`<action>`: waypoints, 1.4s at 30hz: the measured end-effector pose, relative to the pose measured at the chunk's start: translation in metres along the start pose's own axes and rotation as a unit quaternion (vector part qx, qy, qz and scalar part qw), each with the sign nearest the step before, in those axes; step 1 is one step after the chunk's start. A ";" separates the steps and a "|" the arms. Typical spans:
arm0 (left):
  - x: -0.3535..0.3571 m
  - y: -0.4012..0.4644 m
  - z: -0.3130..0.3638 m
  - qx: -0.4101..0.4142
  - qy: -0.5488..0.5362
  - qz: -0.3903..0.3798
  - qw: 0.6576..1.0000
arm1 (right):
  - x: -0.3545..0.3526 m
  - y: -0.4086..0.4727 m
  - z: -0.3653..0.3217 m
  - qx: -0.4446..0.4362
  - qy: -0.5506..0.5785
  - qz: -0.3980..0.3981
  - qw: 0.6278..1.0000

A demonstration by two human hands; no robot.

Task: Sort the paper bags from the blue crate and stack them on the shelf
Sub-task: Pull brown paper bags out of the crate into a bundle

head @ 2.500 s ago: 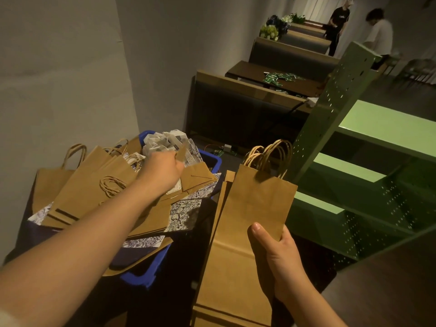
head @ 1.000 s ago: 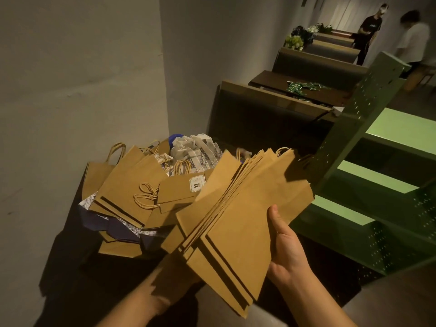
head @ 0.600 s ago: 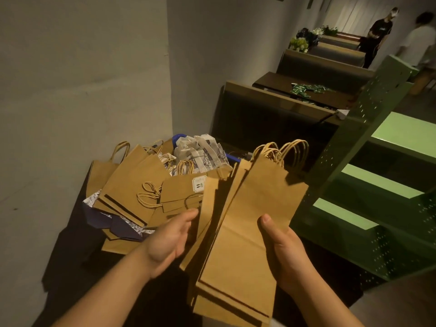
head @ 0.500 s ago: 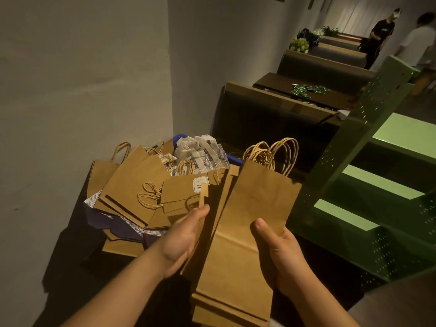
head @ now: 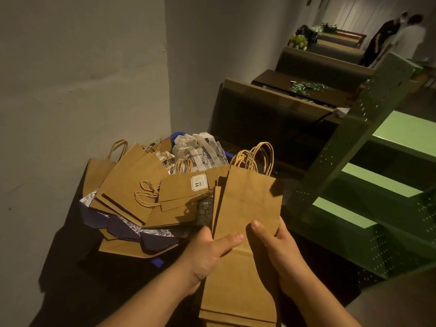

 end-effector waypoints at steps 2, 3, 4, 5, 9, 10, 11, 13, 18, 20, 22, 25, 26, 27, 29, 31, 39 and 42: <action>0.001 -0.004 0.004 0.007 0.009 0.012 1.000 | -0.002 0.001 -0.002 0.007 0.003 -0.010 1.000; 0.001 -0.005 0.006 0.016 0.006 0.014 1.000 | -0.003 0.001 -0.002 0.009 0.006 -0.007 1.000; -0.001 -0.003 0.007 0.024 0.004 0.020 1.000 | -0.004 0.000 -0.002 0.011 0.004 0.000 1.000; 0.000 -0.004 0.008 0.024 0.007 0.022 0.999 | -0.005 0.000 -0.001 0.014 -0.001 0.005 1.000; 0.004 -0.007 0.014 0.011 -0.019 0.006 1.000 | 0.000 -0.003 -0.002 0.010 0.002 -0.011 1.000; 0.003 -0.005 0.014 0.003 -0.015 -0.002 1.000 | -0.001 -0.003 -0.004 0.007 0.010 -0.012 1.000; 0.003 -0.005 0.016 -0.005 0.000 -0.004 1.000 | -0.003 -0.002 -0.004 0.005 0.017 -0.011 1.000; 0.004 -0.004 0.021 -0.008 0.059 0.001 0.998 | -0.006 0.000 -0.004 0.003 0.033 0.002 0.999; -0.002 -0.005 0.054 0.010 0.302 0.011 0.953 | -0.016 -0.002 -0.001 0.009 0.077 0.065 0.995; -0.011 -0.001 0.071 0.041 0.344 0.021 0.938 | -0.019 -0.002 0.001 0.010 0.088 0.074 0.993; -0.028 0.013 0.085 0.089 0.359 0.060 0.927 | -0.021 -0.002 0.001 0.007 0.083 0.081 0.993; -0.054 0.044 0.096 0.148 0.385 0.131 0.902 | -0.023 -0.001 0.001 0.009 0.071 0.078 0.994; -0.061 0.056 0.097 0.152 0.390 0.145 0.897 | -0.024 -0.001 0.000 0.009 0.068 0.079 0.995; -0.066 0.067 0.095 0.153 0.392 0.154 0.894 | -0.025 -0.001 0.000 0.010 0.068 0.080 0.994; -0.076 0.089 0.089 0.149 0.422 0.173 0.878 | -0.027 -0.001 -0.002 0.008 0.070 0.083 0.994; -0.081 0.106 0.082 0.139 0.486 0.189 0.842 | -0.027 -0.001 -0.004 0.006 0.071 0.082 0.994; -0.097 0.132 0.077 0.103 0.549 0.175 0.811 | -0.029 -0.005 -0.004 0.011 0.075 0.084 0.994; -0.097 0.133 0.083 0.105 0.594 0.159 0.781 | -0.029 -0.006 -0.003 0.012 0.072 0.084 0.994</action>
Point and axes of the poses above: each hand's wrist, its own y-axis towards the middle knuckle, its own x-axis out of the palm, z = x × y, the point moved 5 cm from there along y, towards the middle knuckle, and after that the axes turned 9 degrees about -x, right-handed, at the moved point
